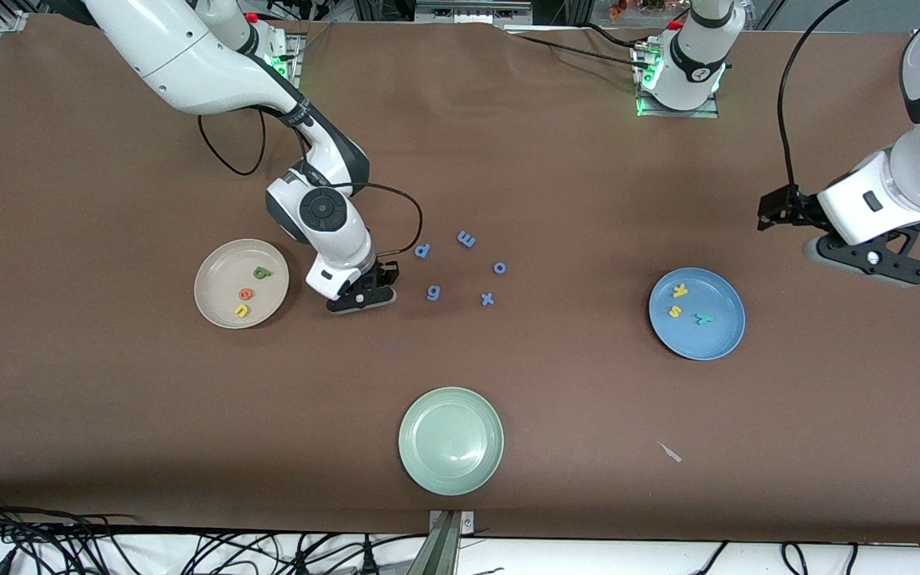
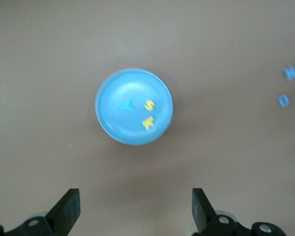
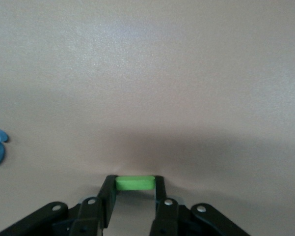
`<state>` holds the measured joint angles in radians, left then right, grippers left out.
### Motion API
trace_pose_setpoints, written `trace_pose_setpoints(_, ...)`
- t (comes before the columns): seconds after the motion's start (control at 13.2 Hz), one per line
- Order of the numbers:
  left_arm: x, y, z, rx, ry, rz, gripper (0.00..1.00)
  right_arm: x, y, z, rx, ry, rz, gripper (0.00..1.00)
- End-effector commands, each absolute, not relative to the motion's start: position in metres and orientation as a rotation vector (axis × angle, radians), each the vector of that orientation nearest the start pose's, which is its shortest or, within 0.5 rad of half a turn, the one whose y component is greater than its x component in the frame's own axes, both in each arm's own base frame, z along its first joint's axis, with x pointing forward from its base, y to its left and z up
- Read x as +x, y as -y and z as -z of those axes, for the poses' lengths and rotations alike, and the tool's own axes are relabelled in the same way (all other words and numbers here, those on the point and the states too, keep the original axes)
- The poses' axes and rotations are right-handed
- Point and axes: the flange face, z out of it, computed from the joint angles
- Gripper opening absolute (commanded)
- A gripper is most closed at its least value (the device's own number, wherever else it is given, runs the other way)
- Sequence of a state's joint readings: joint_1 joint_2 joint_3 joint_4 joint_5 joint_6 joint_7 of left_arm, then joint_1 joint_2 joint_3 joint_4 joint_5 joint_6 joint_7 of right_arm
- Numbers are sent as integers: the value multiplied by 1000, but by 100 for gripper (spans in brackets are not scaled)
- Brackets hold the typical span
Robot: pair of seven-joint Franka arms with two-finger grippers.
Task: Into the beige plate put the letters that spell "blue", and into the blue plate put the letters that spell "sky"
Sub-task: 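Place the green l in the white plate with the right gripper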
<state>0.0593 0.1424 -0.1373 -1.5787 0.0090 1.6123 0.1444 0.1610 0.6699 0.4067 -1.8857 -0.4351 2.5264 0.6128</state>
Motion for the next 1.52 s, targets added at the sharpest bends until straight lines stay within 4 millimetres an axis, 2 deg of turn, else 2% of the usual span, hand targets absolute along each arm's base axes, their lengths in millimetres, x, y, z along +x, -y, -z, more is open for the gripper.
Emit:
trace_pose_setpoints(0.0,570,41,-549,-3148,-108,-32,100,548,-327,-193,-3110,376,115,27)
trace_pose_setpoints(0.15,554,42,-559,-3138,97,53,100,555,-310,-219,-3155,441,87,27)
trace_pose_setpoints(0.23,546,42,-564,-3123,110,75,100,559,-294,-231,-3173,484,51,27)
trace_pose_setpoints(0.38,545,42,-571,-3126,95,93,100,559,-246,-263,-3187,570,-43,27)
trace_pose_setpoints(0.53,543,46,-571,-3137,85,65,100,554,-181,-288,-3199,688,-133,28)
trace_pose_setpoints(0.61,541,50,-571,-3136,70,49,100,552,-151,-295,-3202,745,-171,30)
trace_pose_setpoints(0.68,539,62,-572,-3136,36,44,100,550,-122,-297,-3204,777,-196,30)
trace_pose_setpoints(0.76,538,65,-573,-3136,26,42,100,547,-100,-293,-3204,791,-219,44)
trace_pose_setpoints(0.83,539,66,-577,-3137,24,56,100,544,-89,-289,-3207,768,-233,56)
trace_pose_setpoints(0.99,539,66,-577,-3138,27,49,100,544,-88,-293,-3198,724,-226,92)
trace_pose_setpoints(1.06,539,67,-577,-3138,24,51,100,544,-88,-295,-3196,696,-223,99)
trace_pose_setpoints(1.29,542,59,-574,-3169,69,2,100,550,-90,-315,-3197,640,-175,99)
trace_pose_setpoints(1.44,545,61,-577,-3168,67,-35,100,559,-94,-342,-3179,575,-191,100)
